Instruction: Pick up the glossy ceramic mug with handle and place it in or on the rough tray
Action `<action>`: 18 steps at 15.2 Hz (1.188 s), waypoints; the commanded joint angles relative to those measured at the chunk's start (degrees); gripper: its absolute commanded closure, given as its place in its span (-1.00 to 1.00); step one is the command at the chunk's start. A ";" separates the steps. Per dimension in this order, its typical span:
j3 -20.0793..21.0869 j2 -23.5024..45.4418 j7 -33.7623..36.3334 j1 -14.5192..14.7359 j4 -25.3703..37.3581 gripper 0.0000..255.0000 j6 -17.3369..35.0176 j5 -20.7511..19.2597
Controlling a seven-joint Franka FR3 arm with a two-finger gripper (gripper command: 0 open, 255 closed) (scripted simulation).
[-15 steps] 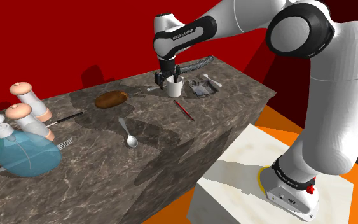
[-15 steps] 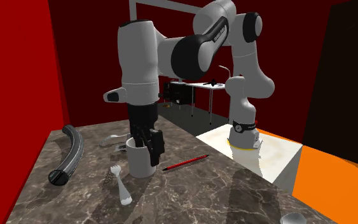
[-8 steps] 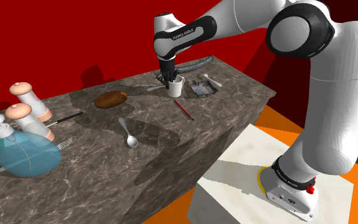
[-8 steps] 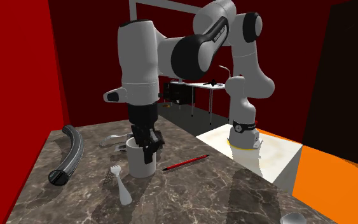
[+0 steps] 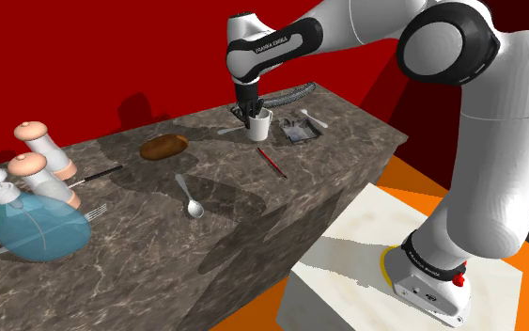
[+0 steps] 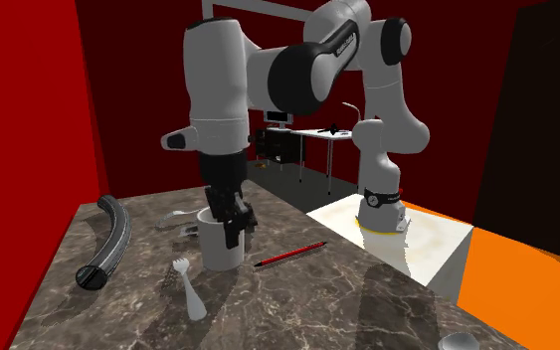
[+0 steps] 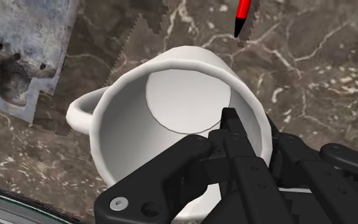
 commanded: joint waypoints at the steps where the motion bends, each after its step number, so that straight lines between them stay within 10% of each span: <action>1: 0.00 -0.48 -0.14 -0.05 0.92 1.00 -1.38 0.05; 18: 0.09 -3.24 -0.69 0.01 9.97 1.00 -13.19 0.34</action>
